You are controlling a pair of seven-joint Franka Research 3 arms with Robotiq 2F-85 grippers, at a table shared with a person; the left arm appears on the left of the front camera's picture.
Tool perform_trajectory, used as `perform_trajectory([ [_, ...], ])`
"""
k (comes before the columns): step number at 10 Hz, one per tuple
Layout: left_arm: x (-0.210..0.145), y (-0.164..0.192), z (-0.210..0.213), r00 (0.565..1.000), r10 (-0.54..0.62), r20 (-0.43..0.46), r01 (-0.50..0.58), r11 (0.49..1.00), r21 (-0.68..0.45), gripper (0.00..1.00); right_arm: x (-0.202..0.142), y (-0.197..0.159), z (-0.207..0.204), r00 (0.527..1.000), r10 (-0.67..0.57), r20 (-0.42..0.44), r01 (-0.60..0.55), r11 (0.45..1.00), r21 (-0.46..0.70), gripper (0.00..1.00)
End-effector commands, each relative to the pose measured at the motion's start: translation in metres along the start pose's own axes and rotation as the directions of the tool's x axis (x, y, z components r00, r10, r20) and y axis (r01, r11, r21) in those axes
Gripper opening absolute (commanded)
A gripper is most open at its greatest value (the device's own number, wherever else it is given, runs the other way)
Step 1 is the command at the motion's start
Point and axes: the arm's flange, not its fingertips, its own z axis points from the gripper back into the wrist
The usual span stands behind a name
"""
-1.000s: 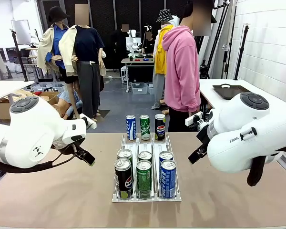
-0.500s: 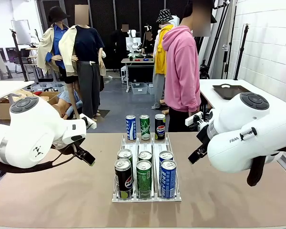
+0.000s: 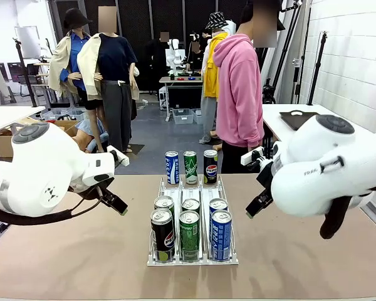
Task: Retrieve and hand over the desired beverage to the person.
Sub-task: Pick up a can of the same type that the person held from the Automatic Can Dispenser.
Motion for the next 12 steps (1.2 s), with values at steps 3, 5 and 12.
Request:
perform_trajectory([
  [3,0.020,0.058,0.063,0.998,0.018,-0.061,-0.026,0.990,-0.137,1.00,0.014,-0.040,0.075,0.993,-0.074,-0.095,0.082,0.994,0.078,1.00],
  [5,0.025,0.086,0.094,0.997,0.028,-0.076,-0.043,0.978,-0.203,1.00,0.025,-0.056,0.108,0.995,-0.058,-0.081,0.068,0.990,0.124,1.00],
  [12,-0.022,0.191,0.150,0.944,0.327,0.050,-0.242,0.787,-0.568,1.00,-0.032,-0.142,0.194,0.971,-0.183,0.153,0.083,0.861,0.501,1.00],
])
